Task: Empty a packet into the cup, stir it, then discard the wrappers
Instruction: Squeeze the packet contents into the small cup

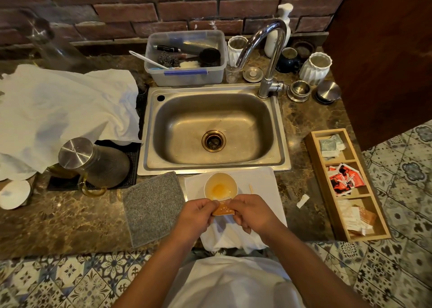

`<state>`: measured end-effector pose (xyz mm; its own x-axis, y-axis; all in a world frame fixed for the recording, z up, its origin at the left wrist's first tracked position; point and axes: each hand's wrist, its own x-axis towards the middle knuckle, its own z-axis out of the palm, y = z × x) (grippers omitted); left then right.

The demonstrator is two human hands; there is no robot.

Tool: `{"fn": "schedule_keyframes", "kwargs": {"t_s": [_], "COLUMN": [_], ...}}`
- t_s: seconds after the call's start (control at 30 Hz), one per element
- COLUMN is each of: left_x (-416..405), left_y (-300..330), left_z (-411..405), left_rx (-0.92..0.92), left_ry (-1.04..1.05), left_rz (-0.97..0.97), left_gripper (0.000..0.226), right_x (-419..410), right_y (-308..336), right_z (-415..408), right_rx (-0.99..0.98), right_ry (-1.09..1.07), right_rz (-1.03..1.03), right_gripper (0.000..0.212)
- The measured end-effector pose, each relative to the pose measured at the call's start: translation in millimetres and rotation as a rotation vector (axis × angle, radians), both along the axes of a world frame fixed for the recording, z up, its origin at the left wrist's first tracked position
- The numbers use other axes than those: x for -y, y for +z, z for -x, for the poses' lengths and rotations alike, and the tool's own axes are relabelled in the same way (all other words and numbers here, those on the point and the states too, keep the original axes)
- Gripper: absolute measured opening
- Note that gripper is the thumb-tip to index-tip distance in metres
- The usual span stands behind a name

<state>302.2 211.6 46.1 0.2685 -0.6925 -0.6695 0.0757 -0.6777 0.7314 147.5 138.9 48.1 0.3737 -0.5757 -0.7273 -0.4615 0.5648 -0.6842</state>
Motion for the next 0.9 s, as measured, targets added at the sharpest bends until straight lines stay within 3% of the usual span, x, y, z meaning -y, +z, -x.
{"fn": "schedule_keyframes", "kwargs": {"t_s": [0.17,0.43,0.67,0.9], "left_x": [-3.9,-3.2,-2.2,8.0], "left_y": [-2.1,-5.5,-1.2,4.5], "left_z": [1.4,2.8,2.5,12.7], "left_rx": [0.109,0.069,0.046,-0.002], "left_ry": [-0.015,-0.009,-0.03,-0.148], "left_rz": [0.088,0.052,0.058,0.23], "left_gripper": [0.048,0.042,0.048,0.038], "right_x": [-1.0,2.4,0.4,6.3], "right_y": [3.7,4.0,0.8,2.2], "right_z": [2.1,1.0,3.4,23.7], "right_rx": [-0.013,-0.026,0.007,0.105], "right_ry": [0.056,0.1,0.035,-0.137], "right_rz": [0.058,0.056,0.078,0.186], "right_gripper": [0.032,0.033,0.039,0.036]}}
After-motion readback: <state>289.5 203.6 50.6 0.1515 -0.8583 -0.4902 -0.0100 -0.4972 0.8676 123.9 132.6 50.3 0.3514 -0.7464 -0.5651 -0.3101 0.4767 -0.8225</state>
